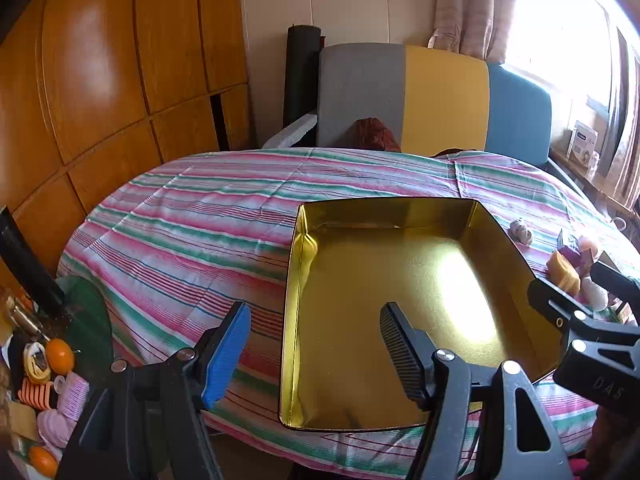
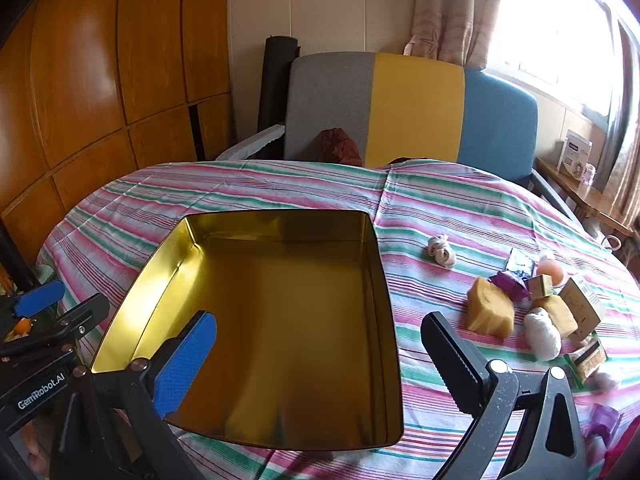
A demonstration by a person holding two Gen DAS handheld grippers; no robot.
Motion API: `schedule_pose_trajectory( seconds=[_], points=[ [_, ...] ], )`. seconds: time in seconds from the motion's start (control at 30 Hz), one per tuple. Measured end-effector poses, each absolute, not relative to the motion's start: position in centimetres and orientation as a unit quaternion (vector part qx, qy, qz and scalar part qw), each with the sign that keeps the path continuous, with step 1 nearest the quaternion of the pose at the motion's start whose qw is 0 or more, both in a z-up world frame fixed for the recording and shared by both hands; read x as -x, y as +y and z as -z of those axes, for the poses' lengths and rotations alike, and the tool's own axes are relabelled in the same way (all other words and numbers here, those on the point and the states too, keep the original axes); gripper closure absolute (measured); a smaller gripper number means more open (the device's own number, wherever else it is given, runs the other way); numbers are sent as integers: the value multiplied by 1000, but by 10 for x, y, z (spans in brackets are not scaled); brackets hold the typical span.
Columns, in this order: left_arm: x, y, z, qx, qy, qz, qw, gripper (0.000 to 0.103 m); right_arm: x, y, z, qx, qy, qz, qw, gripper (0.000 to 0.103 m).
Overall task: Organize objects
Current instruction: 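Move both tools from the gold tray toward the cluster of items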
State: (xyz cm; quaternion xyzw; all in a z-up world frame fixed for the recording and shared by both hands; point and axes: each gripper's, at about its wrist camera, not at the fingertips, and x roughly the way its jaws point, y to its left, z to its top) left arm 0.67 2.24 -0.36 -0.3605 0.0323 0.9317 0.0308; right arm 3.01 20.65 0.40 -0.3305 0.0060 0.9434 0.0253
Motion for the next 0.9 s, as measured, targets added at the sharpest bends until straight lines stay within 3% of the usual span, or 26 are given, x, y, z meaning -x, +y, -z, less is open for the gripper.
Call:
schedule_pose_trajectory(
  seconds=[0.9],
  points=[
    [-22,38,-4,356,60,-931,55,35,-41,231,-9,328,16,-944,45,0]
  ],
)
